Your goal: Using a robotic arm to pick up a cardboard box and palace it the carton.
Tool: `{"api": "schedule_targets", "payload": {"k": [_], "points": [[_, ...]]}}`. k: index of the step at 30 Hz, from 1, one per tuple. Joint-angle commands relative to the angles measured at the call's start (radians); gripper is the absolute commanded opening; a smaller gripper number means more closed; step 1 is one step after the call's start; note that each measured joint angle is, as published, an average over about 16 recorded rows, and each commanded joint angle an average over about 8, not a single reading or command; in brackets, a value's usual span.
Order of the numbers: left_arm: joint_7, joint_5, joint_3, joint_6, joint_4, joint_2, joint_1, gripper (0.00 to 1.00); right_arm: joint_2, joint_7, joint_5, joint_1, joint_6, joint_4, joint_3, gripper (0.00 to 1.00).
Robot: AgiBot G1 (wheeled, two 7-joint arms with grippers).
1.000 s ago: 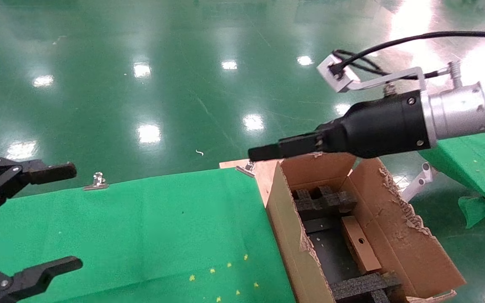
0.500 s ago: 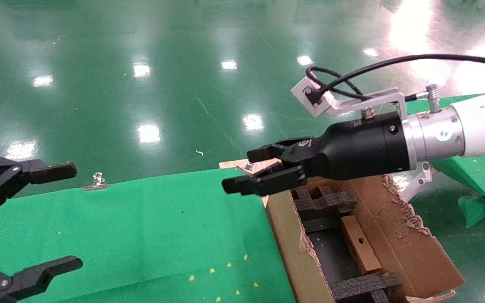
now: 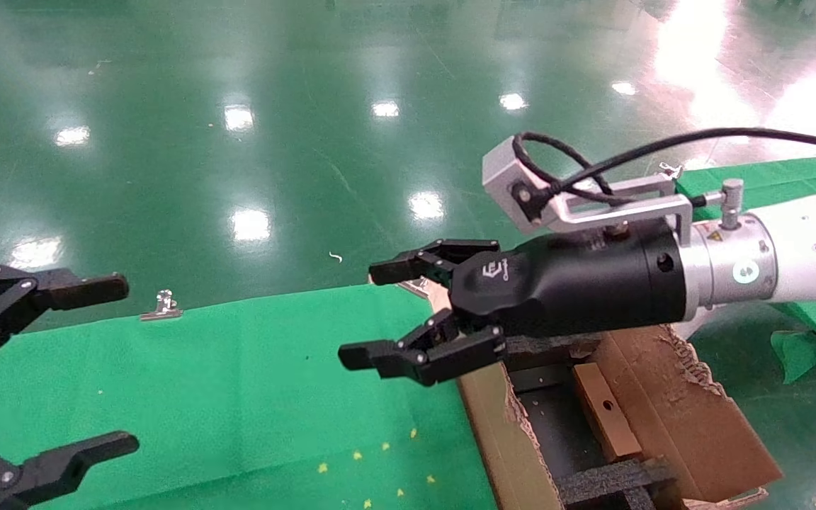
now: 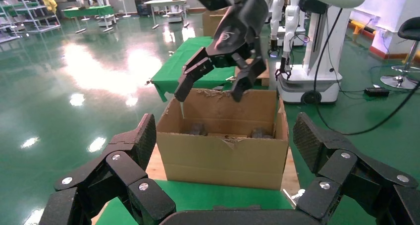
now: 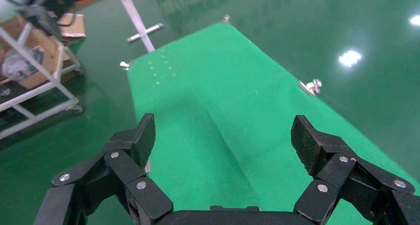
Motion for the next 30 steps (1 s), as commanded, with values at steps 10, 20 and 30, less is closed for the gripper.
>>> {"api": "schedule_targets", "payload": {"k": [10, 20, 30], "points": [[0.0, 0.0, 0.0, 0.0, 0.0, 0.0, 0.0, 1.0, -0.025, -0.191, 0.061, -0.175, -0.055, 0.025, 0.204, 1.0], [0.0, 0.0, 0.001, 0.0, 0.0, 0.0, 0.0, 1.0, -0.046, -0.36, 0.115, -0.33, -0.105, 0.048, 0.385, 1.0], [0.0, 0.0, 0.0, -0.001, 0.0, 0.0, 0.0, 1.0, -0.057, -0.423, 0.142, -0.398, -0.127, 0.057, 0.465, 1.0]]}}
